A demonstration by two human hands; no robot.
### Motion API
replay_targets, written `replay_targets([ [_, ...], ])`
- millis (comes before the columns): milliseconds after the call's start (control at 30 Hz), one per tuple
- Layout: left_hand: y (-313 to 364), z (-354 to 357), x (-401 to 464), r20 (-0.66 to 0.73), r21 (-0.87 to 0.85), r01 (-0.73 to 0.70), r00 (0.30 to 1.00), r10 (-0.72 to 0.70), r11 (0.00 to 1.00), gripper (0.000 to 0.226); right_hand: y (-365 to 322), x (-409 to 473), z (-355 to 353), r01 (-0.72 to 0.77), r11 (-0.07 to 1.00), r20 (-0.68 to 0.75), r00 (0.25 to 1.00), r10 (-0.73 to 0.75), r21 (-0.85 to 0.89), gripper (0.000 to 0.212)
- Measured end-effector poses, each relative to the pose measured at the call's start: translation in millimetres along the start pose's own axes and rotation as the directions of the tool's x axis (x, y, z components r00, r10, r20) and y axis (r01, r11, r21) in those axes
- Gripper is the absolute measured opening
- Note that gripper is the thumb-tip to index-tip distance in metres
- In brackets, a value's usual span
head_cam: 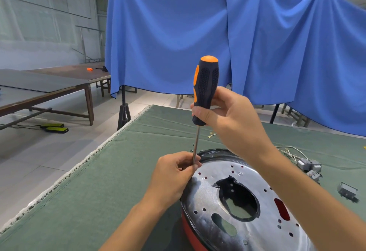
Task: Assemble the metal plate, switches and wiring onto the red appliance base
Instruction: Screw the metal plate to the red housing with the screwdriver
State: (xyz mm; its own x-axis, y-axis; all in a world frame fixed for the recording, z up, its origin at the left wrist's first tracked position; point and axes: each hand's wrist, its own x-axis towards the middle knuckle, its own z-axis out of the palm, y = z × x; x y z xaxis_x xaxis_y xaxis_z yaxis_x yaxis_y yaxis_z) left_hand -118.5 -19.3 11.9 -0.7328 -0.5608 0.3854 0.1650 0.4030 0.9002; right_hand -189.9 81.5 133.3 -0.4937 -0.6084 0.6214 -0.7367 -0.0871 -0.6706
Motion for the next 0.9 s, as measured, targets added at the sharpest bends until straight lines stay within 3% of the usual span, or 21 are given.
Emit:
replay_targets([
  [200, -0.3, 2.5, -0.9, 0.011, 0.012, -0.011, 1.0, 0.01, 1.0, 0.025, 5.9, 3.5, -1.2, -0.066, 0.993, -0.204, 0.978, 0.046, -0.094, 0.031],
  [300, -1.0, 1.0, 0.5, 0.014, 0.023, -0.023, 1.0, 0.023, 0.999, 0.023, 6.1, 3.6, -3.3, -0.064, 0.998, -0.202, 0.977, 0.064, 0.007, 0.028],
  [433, -2.3, -1.6, 1.9, 0.041, 0.067, -0.033, 0.999, 0.03, 0.997, 0.045, -7.2, 18.6, -21.1, -0.006, 0.995, -0.317, 0.948, 0.036, 0.096, 0.023],
  [600, -5.8, 0.0, -2.2, 0.005, 0.07, -0.038, 0.999, 0.038, 0.997, 0.044, -5.6, 17.9, -28.7, -0.021, 1.0, -0.384, 0.923, 0.016, -0.009, 0.021],
  [700, -3.7, 2.0, -3.4, -0.026, 0.072, -0.097, 0.995, 0.099, 0.993, 0.035, 5.4, 3.9, -31.8, -0.056, 0.996, -0.307, 0.949, 0.073, 0.064, 0.015],
  [800, -4.4, 2.2, -5.3, -0.055, 0.077, -0.114, 0.991, 0.118, 0.99, 0.031, 12.5, -6.6, -40.0, -0.163, 0.958, -0.126, 0.972, 0.197, 0.237, 0.015],
  [900, -6.5, 1.6, -6.1, -0.078, 0.124, -0.12, 0.988, 0.131, 0.985, 0.036, 17.0, -13.9, -56.0, -0.278, 0.848, 0.035, 0.955, 0.294, 0.451, 0.036],
])
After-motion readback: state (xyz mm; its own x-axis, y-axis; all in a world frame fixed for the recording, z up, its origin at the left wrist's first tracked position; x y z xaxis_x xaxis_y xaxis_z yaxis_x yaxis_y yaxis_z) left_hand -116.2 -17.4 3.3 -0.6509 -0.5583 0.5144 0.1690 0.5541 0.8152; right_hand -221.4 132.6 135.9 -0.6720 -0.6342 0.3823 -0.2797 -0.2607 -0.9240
